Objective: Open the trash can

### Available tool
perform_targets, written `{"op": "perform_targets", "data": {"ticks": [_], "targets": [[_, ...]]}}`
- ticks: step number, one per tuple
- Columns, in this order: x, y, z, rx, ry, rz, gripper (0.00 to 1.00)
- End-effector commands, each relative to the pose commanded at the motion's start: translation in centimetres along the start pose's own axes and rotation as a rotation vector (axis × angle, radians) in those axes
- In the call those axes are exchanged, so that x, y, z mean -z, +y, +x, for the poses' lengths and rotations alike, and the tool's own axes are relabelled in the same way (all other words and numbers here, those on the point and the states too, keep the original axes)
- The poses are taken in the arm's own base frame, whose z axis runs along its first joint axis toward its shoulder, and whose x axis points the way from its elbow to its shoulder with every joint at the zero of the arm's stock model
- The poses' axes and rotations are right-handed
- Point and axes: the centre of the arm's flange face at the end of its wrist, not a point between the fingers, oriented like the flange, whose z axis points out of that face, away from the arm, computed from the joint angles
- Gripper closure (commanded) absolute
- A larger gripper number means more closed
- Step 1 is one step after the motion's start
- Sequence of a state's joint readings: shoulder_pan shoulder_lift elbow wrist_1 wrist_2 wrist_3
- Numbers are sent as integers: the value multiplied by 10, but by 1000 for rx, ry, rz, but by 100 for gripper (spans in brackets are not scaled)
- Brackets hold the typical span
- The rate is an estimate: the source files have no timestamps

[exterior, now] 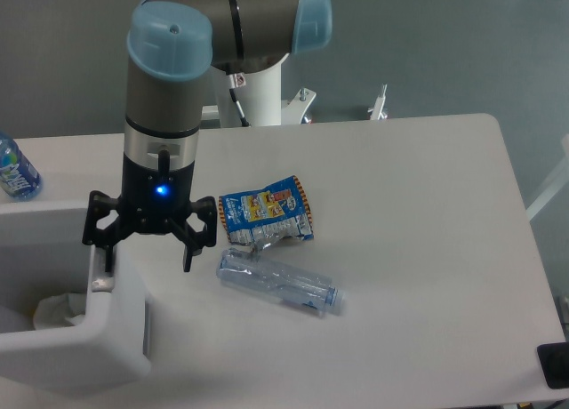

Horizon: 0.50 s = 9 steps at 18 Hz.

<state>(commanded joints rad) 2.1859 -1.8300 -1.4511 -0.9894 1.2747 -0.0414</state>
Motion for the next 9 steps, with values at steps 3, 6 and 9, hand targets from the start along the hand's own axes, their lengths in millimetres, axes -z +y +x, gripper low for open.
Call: {"op": "perform_targets", "data": {"ticks": [3, 6, 9], "targets": [[7, -4, 2, -6, 1, 15, 0], [32, -22, 9, -73, -7, 77, 0], [57, -34, -4, -193, -115, 118, 0]]}}
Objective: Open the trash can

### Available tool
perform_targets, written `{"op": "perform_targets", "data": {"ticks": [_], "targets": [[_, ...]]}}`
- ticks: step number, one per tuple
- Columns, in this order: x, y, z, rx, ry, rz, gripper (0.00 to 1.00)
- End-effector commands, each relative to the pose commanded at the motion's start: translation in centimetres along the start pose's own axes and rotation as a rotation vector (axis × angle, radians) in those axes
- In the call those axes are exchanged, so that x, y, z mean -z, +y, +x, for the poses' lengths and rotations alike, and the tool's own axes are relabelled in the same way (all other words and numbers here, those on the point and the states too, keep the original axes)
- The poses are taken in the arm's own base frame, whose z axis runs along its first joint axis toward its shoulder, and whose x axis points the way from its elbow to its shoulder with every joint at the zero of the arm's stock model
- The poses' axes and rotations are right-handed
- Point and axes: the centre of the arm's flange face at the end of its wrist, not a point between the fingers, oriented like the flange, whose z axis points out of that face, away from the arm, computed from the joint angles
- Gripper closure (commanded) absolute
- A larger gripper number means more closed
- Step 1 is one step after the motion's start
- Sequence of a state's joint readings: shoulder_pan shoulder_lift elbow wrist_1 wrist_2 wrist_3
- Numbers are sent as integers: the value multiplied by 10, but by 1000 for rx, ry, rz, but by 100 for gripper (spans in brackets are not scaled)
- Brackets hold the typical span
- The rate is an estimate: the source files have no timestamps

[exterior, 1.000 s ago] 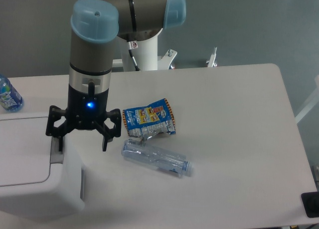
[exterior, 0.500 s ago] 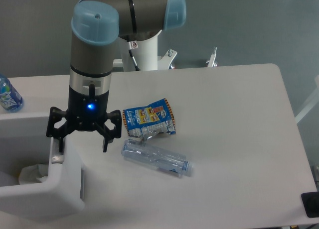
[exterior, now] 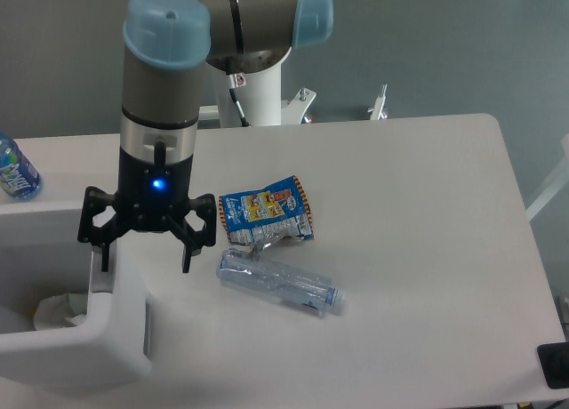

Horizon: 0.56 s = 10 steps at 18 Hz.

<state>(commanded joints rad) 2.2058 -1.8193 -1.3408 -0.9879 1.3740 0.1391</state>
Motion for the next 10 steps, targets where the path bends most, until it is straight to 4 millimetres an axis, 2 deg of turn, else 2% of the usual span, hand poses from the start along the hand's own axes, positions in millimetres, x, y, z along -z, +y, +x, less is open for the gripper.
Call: {"op": "perform_targets", "data": {"ticks": [2, 4, 5, 7, 8, 10], "targets": [[7, 0, -23, -57, -132, -16, 0], [24, 2, -46, -137, -218, -48, 0], [27, 9, -51, -202, -227, -106, 0], [19, 26, -71, -294, -201, -254, 0], [22, 32, -79, -313, -191, -290, 0], [32, 41, -109, -307, -196, -319, 0]]}}
